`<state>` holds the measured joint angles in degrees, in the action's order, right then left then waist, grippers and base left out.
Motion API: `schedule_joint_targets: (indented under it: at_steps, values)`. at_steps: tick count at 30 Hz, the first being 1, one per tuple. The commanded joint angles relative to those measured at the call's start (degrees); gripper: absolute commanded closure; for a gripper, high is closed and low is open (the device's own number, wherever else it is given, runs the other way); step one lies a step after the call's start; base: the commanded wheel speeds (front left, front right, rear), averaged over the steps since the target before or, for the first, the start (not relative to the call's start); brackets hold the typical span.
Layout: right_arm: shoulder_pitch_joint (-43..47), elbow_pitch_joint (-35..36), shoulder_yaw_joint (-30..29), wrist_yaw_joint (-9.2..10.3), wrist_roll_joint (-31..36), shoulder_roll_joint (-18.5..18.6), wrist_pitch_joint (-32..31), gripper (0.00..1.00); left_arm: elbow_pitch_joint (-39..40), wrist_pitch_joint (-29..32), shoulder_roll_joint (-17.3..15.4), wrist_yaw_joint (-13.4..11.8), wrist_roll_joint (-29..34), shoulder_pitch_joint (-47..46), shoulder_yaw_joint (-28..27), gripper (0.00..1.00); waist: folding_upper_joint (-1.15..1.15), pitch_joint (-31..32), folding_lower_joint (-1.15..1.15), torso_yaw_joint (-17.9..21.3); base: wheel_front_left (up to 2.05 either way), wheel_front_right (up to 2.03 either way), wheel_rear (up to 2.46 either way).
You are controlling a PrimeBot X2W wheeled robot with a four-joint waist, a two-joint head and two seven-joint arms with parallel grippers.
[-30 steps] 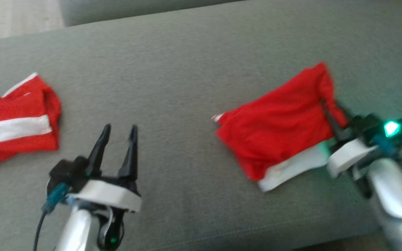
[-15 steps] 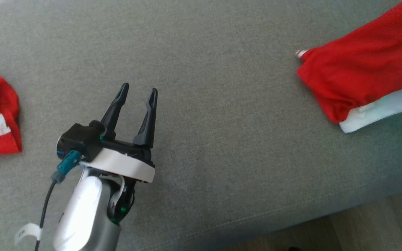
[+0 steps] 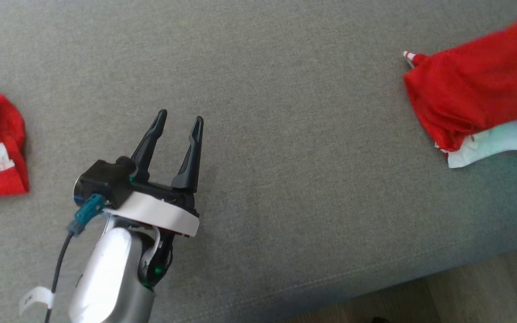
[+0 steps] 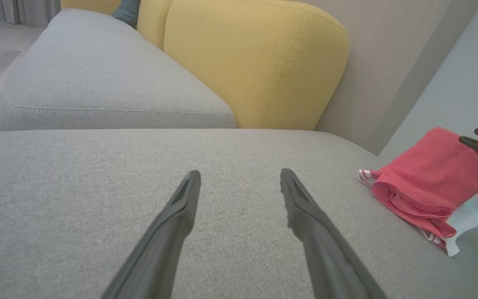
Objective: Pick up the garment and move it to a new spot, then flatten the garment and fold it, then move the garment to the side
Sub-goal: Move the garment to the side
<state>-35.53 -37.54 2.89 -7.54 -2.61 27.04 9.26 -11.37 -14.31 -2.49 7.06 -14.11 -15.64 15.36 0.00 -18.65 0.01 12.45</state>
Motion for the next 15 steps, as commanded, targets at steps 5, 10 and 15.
schedule_joint_targets:
  at_steps: [5,10,15]
  values:
    - [0.5,4.5,-1.2,0.05,1.4,-0.3,0.2,0.0,1.2,-0.7,-0.5,0.2,-1.6,-1.1,-2.4,0.0,0.0,3.8,-0.01,-1.6,0.0,0.0,0.0]
    - [2.7,8.2,-1.1,0.05,-0.2,-3.1,-0.3,0.0,1.7,-0.7,-0.4,-0.1,-3.3,0.3,-2.5,0.0,0.0,7.2,-0.01,-3.7,0.0,0.0,0.0]
    - [7.2,14.7,0.1,0.05,-2.8,-8.1,-0.6,0.0,2.9,-0.7,-0.4,-1.7,-5.4,3.0,-3.9,0.0,0.0,10.9,-0.01,-6.6,0.0,0.0,0.0]
